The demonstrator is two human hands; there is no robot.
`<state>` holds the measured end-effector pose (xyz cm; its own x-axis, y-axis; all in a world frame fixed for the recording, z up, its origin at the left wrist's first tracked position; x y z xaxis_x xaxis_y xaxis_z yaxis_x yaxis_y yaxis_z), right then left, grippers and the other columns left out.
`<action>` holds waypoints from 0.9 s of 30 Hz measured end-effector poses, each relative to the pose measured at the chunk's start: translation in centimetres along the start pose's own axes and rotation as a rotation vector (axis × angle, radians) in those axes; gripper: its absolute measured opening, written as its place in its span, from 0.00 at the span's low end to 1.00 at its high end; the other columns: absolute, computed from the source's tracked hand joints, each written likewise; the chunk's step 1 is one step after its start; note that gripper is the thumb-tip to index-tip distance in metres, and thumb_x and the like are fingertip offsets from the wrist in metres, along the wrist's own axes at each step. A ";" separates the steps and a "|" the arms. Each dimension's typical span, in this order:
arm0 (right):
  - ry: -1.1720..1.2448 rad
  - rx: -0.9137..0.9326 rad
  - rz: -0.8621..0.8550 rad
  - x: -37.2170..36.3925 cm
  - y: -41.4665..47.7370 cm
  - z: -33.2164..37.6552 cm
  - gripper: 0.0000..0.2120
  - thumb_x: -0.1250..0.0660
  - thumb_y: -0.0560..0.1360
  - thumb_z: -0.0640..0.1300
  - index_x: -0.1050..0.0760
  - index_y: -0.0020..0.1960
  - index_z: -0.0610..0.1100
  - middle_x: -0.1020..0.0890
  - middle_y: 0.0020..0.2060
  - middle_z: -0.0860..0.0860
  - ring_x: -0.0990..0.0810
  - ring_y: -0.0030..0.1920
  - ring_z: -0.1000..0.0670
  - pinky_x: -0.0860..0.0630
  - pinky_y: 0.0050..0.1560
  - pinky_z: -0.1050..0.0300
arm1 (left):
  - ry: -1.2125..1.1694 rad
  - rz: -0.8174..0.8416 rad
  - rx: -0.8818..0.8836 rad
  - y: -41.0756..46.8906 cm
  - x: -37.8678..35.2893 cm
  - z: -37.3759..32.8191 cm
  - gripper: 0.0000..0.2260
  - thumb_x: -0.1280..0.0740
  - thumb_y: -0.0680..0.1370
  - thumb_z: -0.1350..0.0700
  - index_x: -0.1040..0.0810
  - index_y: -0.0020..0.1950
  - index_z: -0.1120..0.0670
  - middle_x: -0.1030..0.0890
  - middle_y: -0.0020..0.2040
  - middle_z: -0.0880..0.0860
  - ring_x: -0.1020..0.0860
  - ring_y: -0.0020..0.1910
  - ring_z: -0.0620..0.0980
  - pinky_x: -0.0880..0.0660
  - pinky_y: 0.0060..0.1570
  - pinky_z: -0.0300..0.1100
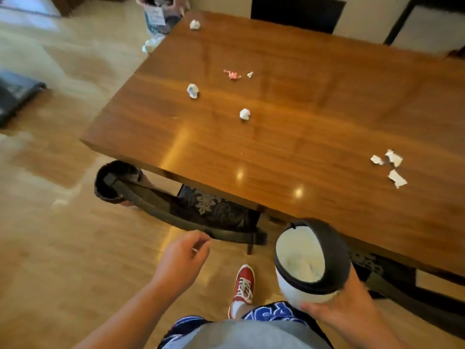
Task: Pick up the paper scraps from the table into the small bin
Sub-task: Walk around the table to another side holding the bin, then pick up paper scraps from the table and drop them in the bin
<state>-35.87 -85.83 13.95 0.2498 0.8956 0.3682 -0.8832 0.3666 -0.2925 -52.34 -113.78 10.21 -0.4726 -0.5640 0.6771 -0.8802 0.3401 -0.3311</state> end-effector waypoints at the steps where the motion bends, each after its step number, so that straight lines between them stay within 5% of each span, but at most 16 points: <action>1: 0.008 0.002 -0.047 0.5 0.7 0.9 0.48 0.17 0.43 0.67 0.36 0.58 0.84 0.25 0.55 0.79 0.25 0.55 0.75 0.26 0.49 0.70 | 0.029 0.001 -0.060 0.9 0.3 -1.7 0.03 0.33 0.78 0.51 0.21 0.49 0.42 0.20 0.43 0.40 0.22 0.43 0.38 0.28 0.41 0.31; 5: 0.048 0.003 -0.119 2.6 4.1 1.9 0.50 0.19 0.41 0.72 0.39 0.59 0.84 0.25 0.57 0.77 0.26 0.56 0.75 0.26 0.46 0.72 | 0.121 0.076 -0.240 4.3 0.2 -7.0 0.03 0.34 0.78 0.49 0.21 0.50 0.43 0.22 0.44 0.39 0.23 0.44 0.37 0.25 0.43 0.32; 8: 0.039 -0.003 -0.198 3.9 6.4 1.8 0.50 0.18 0.43 0.67 0.41 0.56 0.86 0.27 0.54 0.81 0.28 0.54 0.78 0.28 0.41 0.79 | 0.158 0.163 -0.308 7.6 -0.7 -9.3 0.04 0.33 0.78 0.48 0.21 0.52 0.43 0.22 0.45 0.39 0.23 0.45 0.36 0.25 0.45 0.33; 13: 0.046 -0.045 -0.339 6.8 9.6 -0.1 0.48 0.14 0.54 0.52 0.38 0.60 0.80 0.24 0.56 0.75 0.25 0.56 0.72 0.25 0.44 0.72 | 0.215 0.320 -0.376 13.7 -3.2 -12.2 0.06 0.34 0.78 0.45 0.23 0.54 0.41 0.23 0.46 0.38 0.24 0.46 0.34 0.27 0.43 0.31; 18: 0.033 -0.201 -0.595 10.8 10.5 -2.6 0.47 0.15 0.53 0.54 0.41 0.56 0.84 0.25 0.52 0.78 0.28 0.52 0.78 0.27 0.37 0.76 | 0.280 0.431 -0.535 19.4 -7.0 -16.1 0.11 0.34 0.78 0.46 0.22 0.59 0.46 0.22 0.51 0.41 0.24 0.51 0.40 0.26 0.52 0.35; 23: 0.019 -0.312 -0.800 14.6 10.1 -4.9 0.49 0.15 0.53 0.54 0.42 0.62 0.75 0.29 0.50 0.82 0.28 0.51 0.76 0.28 0.45 0.70 | 0.366 0.556 -0.634 23.8 -11.5 -20.6 0.15 0.36 0.79 0.43 0.25 0.63 0.45 0.23 0.59 0.44 0.24 0.57 0.43 0.27 0.55 0.37; 27: 0.005 -0.380 -0.906 16.9 9.8 -6.9 0.51 0.16 0.53 0.56 0.41 0.68 0.68 0.34 0.48 0.87 0.29 0.50 0.77 0.32 0.42 0.76 | 0.404 0.563 -0.711 24.9 -15.7 -25.0 0.16 0.36 0.79 0.43 0.25 0.64 0.47 0.23 0.61 0.47 0.25 0.59 0.47 0.26 0.56 0.41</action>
<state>-37.54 -65.34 11.26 0.7722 0.2365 0.5897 -0.1707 0.9712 -0.1659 -65.79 -77.64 7.77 -0.6466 0.0721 0.7594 -0.2387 0.9264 -0.2913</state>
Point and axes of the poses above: each hand's wrist, its own y-axis towards the middle knuckle, its own x-axis out of the back of the hand, z = x × y, the point moved 4 cm from there along y, towards the middle knuckle
